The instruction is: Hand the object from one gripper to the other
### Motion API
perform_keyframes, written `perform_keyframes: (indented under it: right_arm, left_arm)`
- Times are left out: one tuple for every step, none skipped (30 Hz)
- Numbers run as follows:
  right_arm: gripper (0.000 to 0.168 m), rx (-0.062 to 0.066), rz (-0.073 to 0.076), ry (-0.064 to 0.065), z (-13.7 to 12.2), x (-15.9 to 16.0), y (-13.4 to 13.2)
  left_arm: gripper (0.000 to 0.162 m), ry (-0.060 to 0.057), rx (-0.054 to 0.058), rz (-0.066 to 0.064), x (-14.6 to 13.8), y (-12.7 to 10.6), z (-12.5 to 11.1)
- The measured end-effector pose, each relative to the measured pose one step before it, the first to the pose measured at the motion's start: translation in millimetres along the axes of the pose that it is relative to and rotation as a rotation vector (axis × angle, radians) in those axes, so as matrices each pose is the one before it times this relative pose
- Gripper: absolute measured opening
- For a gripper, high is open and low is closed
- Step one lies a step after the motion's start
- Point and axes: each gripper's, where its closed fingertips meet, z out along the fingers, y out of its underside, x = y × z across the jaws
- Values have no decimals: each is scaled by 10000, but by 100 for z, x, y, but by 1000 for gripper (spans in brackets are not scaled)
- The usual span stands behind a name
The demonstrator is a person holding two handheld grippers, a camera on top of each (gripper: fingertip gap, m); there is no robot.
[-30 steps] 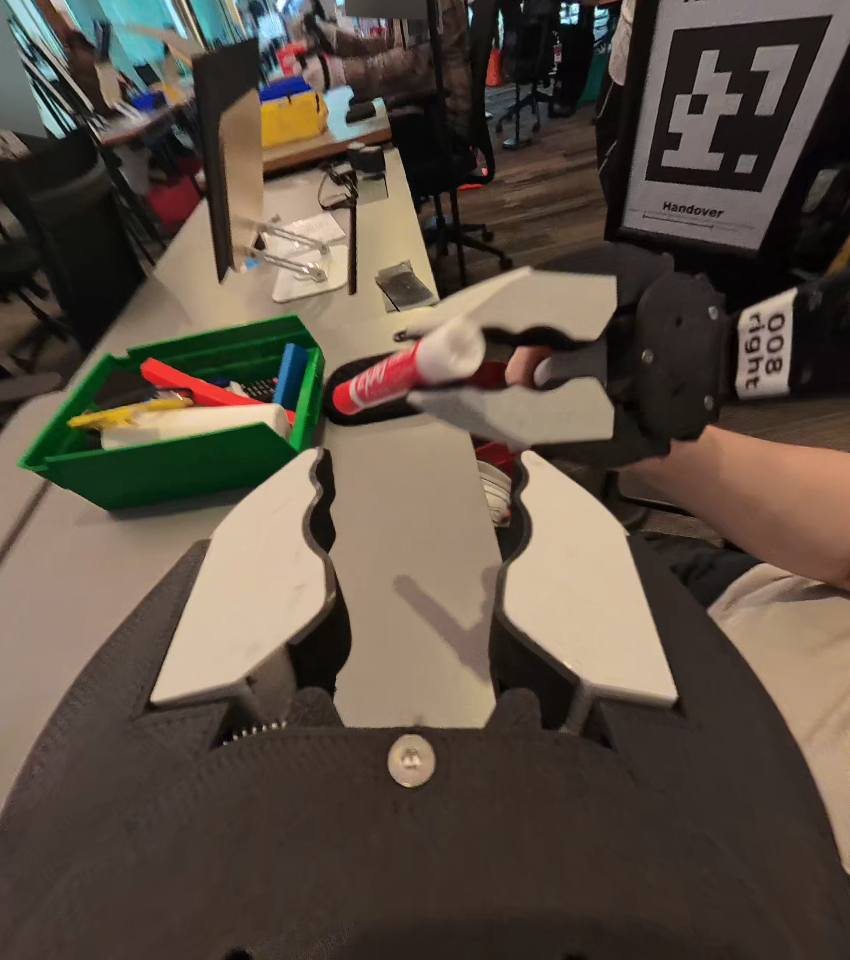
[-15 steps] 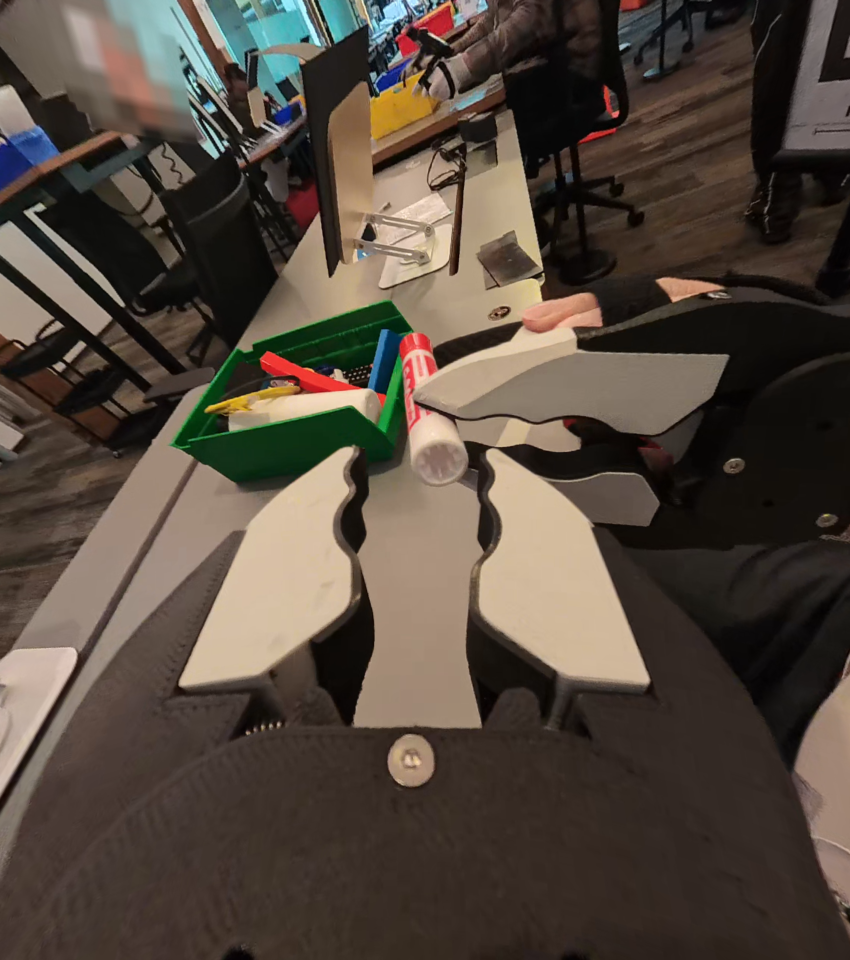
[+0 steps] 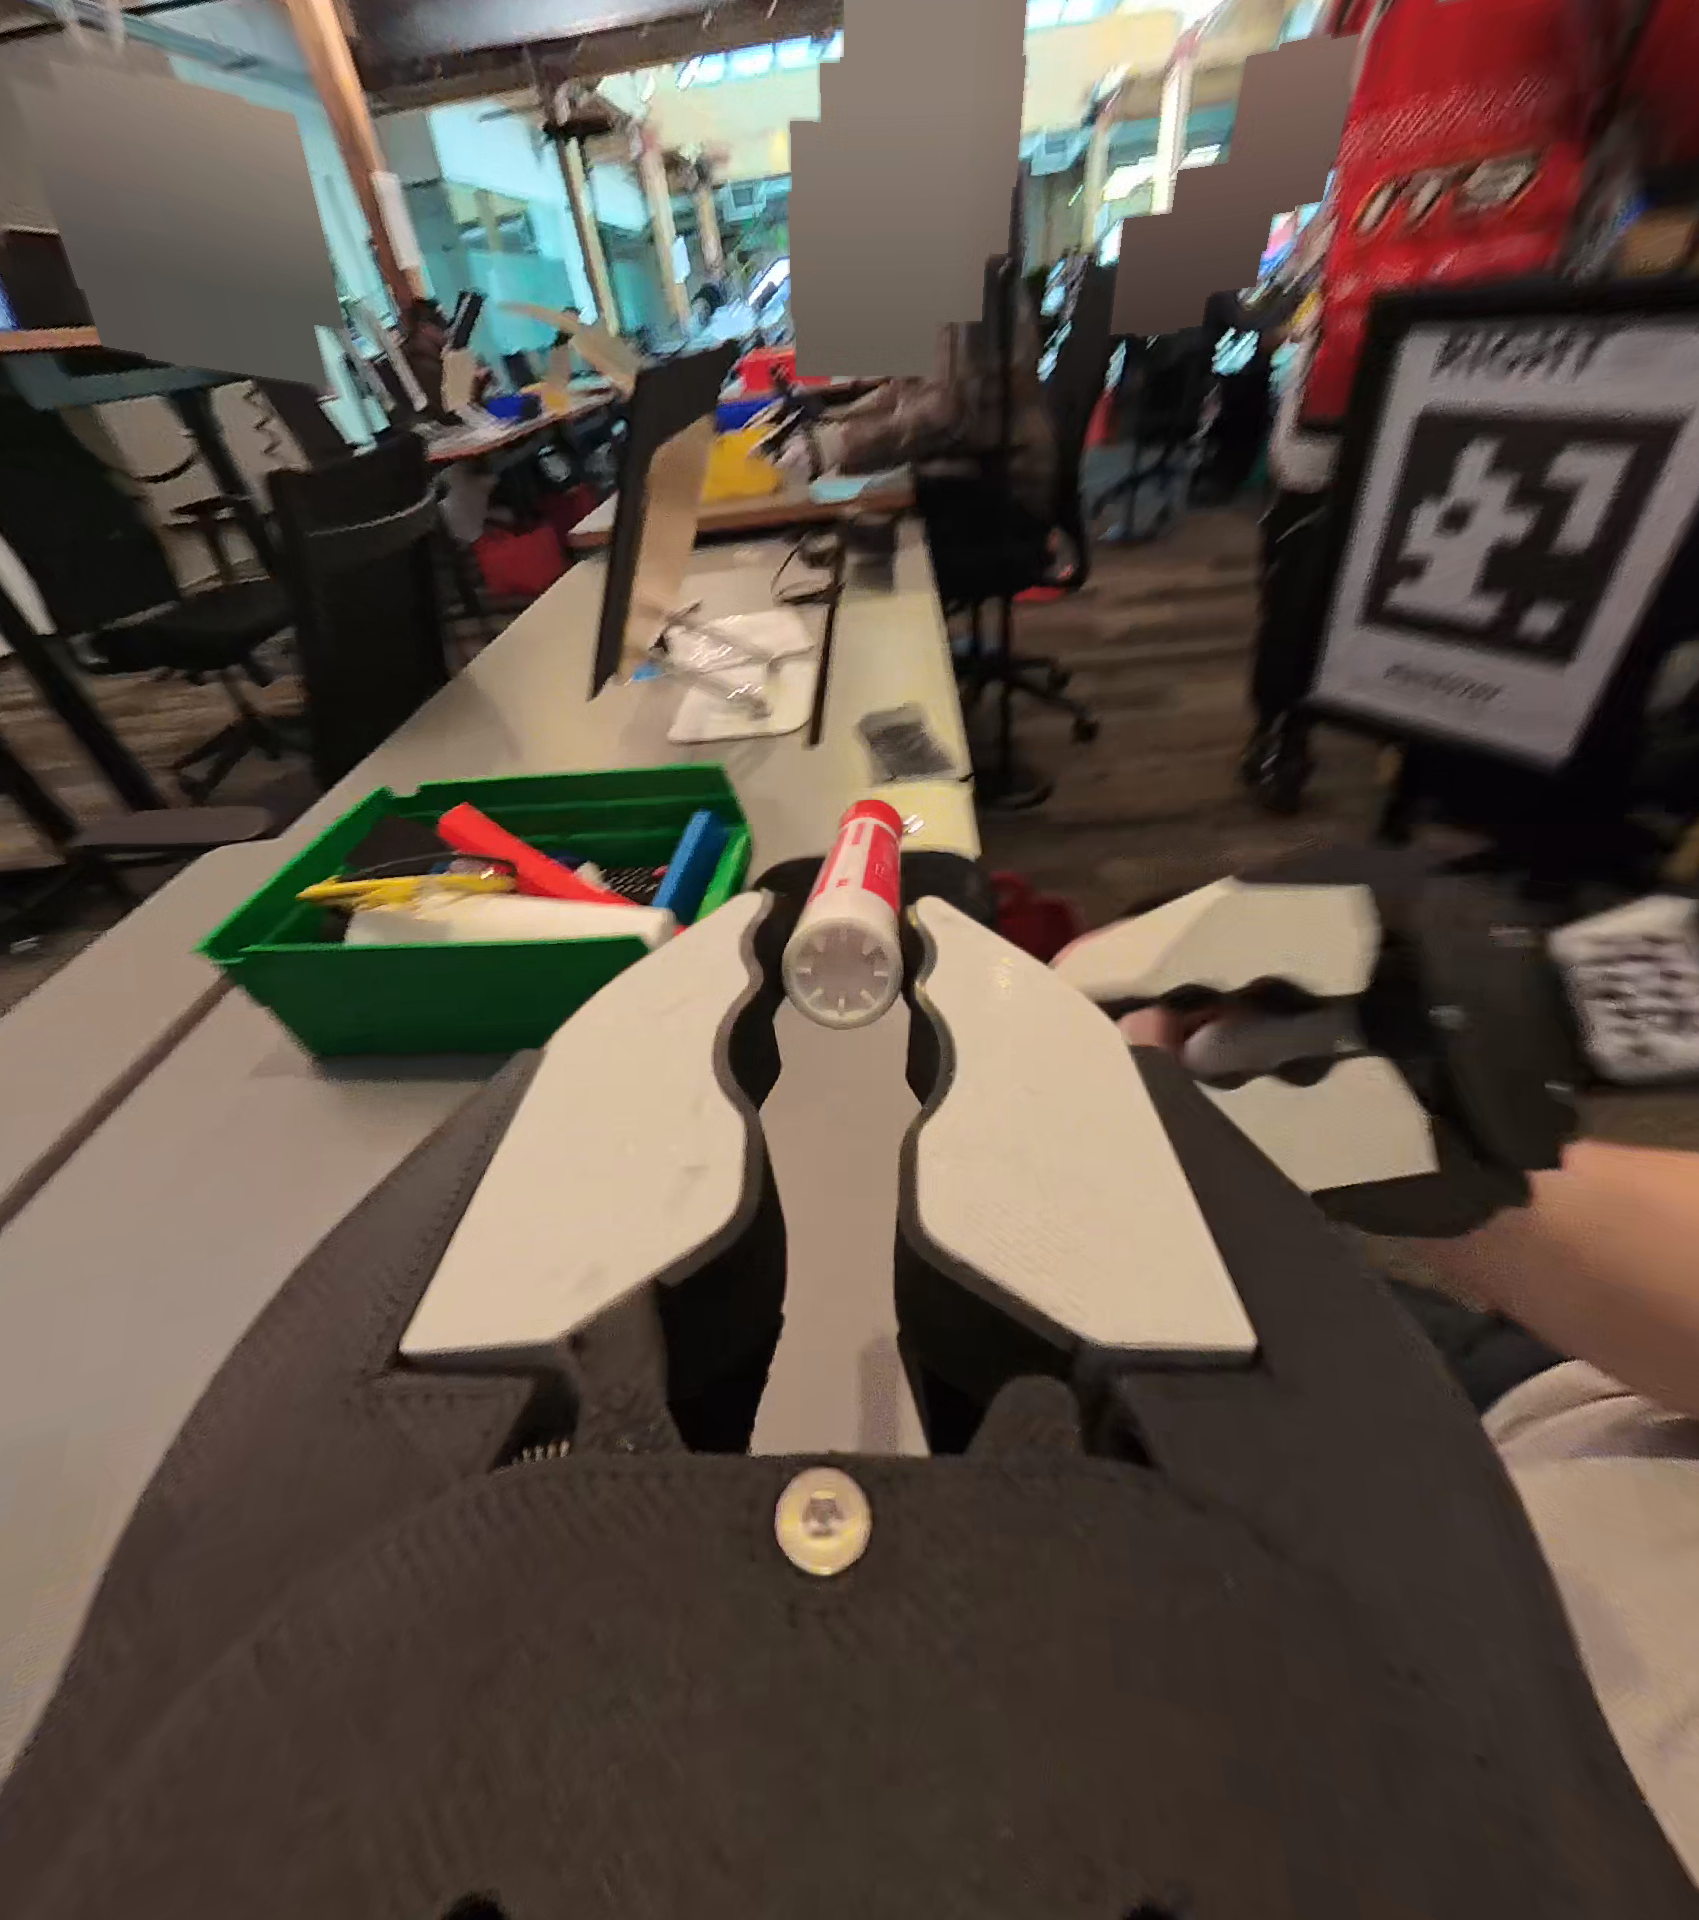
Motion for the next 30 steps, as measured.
perform_keyframes:
  right_arm:
    - [16, 138, 2286, -675, 255, -512, 249]
    - [19, 250, 2402, -700, 265, -311, 82]
    - [26, 459, 2314, -580, 212, 48, -269]
    - [32, 607, 2042, -466, 112, 290, -599]
    - [35, 655, 1618, -419, 20, 279, -810]
    - [36, 643, 1165, -247, -16, 336, -862]
    - [35, 548, 742, 3, -20, 488, -751]
    - [34, 321, 467, 223, 34, 630, -394]
    - [33, 92, 385, 231, 121, 566, -61]
    - [34, 1, 433, 1, 192, 193, 94]
    - [34, 74, 555, -256, 196, -193, 15]
    - [34, 177, 666, -328, 161, -294, -130]
    - [34, 217, 639, -271, 128, -209, -180]
    - [34, 212, 513, -161, 63, -33, -183]
    - [33, 169, 384, -45, 7, 138, -157]
    - [30, 88, 324, 32, -60, 260, -80]
    - [26, 59, 312, 2, -80, 227, -81]
    - [25, 88, 315, -58, -103, 122, -175]
    - [23, 47, 228, -114, -128, 12, -158]
    - [23, -56, 120, -131, -124, -72, -97]
    - [22, -174, -55, 27, -139, 89, -29]
    - [22, -269, -357, 277, -172, 348, 61]
    - [21, -302, -716, 398, -191, 440, 66]
    - [21, -337, -1022, 454, -202, 456, 91]
    - [21, -459, -1169, 539, -202, 541, 226]
    - [20, -632, -1203, 565, -158, 534, 451]
    - [20, -757, -1153, 472, -85, 353, 616]
    - [20, -760, -1051, 350, -25, 101, 644]
    - [20, -750, -916, 245, 31, -100, 614]
    - [20, -735, -779, 98, 64, -339, 576]
  left_arm:
    - [20, 327, 280, -214, 314, -462, -222]
    - [20, 113, 162, -87, 163, -289, -125]
    - [20, -39, 131, 93, 66, -193, -76]
    - [20, -100, 123, 210, 54, -166, -28]
    - [20, -114, 120, 256, 93, -160, -24]
    - [20, -103, 67, 238, 128, -106, 5]
    - [20, -65, 17, 186, 154, -42, 17]
    - [20, 1, 36, 163, 227, -67, 20]
    - [20, 21, 60, 158, 248, -92, 17]
    - [20, -38, 20, 176, 142, -33, 30]
    - [20, -85, -106, 211, 73, 150, 87]
    - [20, -77, -136, 244, 72, 217, 103]
    - [20, -97, -57, 225, 37, 133, 109]
    - [20, -115, -13, 171, 2, 76, 80]
    - [20, -65, -52, 149, 59, 99, 90]
    - [20, 31, -126, 173, 206, 196, 114]
    - [20, -48, -163, 183, 96, 255, 120]
    - [20, -25, -166, 258, 123, 293, 137]
    - [20, 10, -225, 265, 170, 381, 157]
    - [20, 8, -321, 273, 133, 523, 185]
    - [20, 40, -391, 205, 131, 645, 158]
    - [24, 38, -427, 112, 53, 656, 109]
    - [28, -46, -254, 19, -137, 381, 35]
    - [32, 26, -7, -96, -106, 18, -67]
    - [36, 130, 98, -245, -11, -179, -170]
    - [40, 207, 144, -365, 43, -289, -211]
    - [43, 307, 156, -419, 201, -303, -208]
    - [47, 352, 101, -427, 290, -197, -157]
    - [51, 316, -16, -367, 277, 19, -39]
    - [52, 184, -159, -247, 105, 265, 105]
